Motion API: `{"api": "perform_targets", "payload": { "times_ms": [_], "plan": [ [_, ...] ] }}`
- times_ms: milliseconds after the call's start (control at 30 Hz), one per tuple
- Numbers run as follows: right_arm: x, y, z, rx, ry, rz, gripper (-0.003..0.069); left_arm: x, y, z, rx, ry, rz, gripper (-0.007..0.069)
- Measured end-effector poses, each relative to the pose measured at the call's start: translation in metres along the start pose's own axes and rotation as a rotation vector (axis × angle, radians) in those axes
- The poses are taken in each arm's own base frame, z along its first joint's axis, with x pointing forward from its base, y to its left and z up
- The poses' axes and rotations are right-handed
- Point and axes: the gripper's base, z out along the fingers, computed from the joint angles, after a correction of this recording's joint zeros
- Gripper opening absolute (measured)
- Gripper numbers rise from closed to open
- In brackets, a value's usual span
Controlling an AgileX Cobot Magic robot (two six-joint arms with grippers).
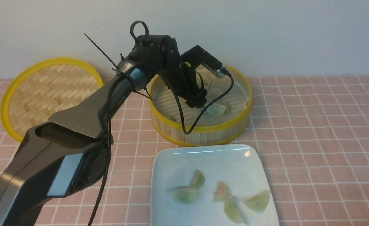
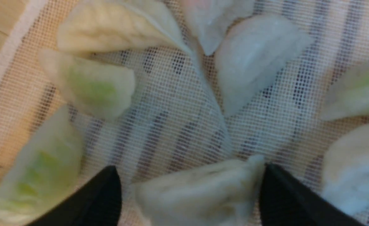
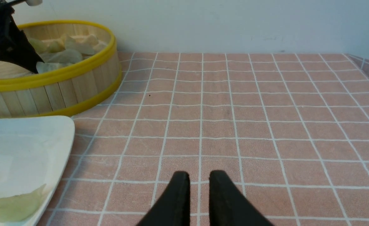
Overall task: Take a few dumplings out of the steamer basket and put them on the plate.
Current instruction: Use the left arm to grab a dumpling from the steamer, then use the left arm to put the dumpling into the plate
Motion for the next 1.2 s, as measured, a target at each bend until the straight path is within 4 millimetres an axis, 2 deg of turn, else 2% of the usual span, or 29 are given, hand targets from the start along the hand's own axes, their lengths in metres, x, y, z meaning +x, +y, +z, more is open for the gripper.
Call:
{"api": "perform_targets", "payload": {
  "times_ms": [100,200,400,500,600,733,900,933,1000,1133,1200],
  "plan": [
    [0.0,0.0,0.0,0.0,0.0,-0.003,0.0087,0.0,-0.001,0.001,0.005,0.003,0.004,0.0507],
    [0.0,0.0,0.0,0.0,0.0,-0.004,0.0087,0.0,-0.004,0.001,0.009,0.011,0.007,0.0407],
    [0.0,0.0,0.0,0.0,0.0,-0.006,0.0087,-0.004,-0.008,-0.007,-0.005,0.043,0.039,0.0407],
    [0.0,0.0,0.0,0.0,0.0,-0.007,0.0087,-0.004,-0.011,-0.024,0.023,0.103,0.047,0.0407],
    [0.0,0.0,0.0,0.0,0.0,-0.007,0.0087,-0.011,-0.012,-0.05,0.03,0.123,0.056,0.0407],
    [0.0,0.0,0.0,0.0,0.0,-0.007,0.0087,-0.029,-0.013,-0.098,0.005,0.067,0.068,0.0407],
    [0.0,0.0,0.0,0.0,-0.001,-0.007,0.0087,-0.042,-0.015,-0.142,-0.019,0.006,-0.04,0.0407],
    [0.0,0.0,0.0,0.0,-0.001,-0.007,0.0087,-0.042,-0.015,-0.143,-0.019,0.005,-0.051,0.0407],
    [0.0,0.0,0.0,0.0,-0.001,-0.007,0.0087,-0.038,-0.024,-0.161,0.022,0.019,-0.166,0.0407],
    [0.0,0.0,0.0,0.0,-0.001,-0.007,0.0087,-0.021,-0.043,-0.172,0.079,0.102,-0.198,0.0407],
    [0.0,0.0,0.0,0.0,-0.001,-0.007,0.0087,0.001,-0.063,-0.171,0.121,0.203,-0.203,0.0407]
  ]
}}
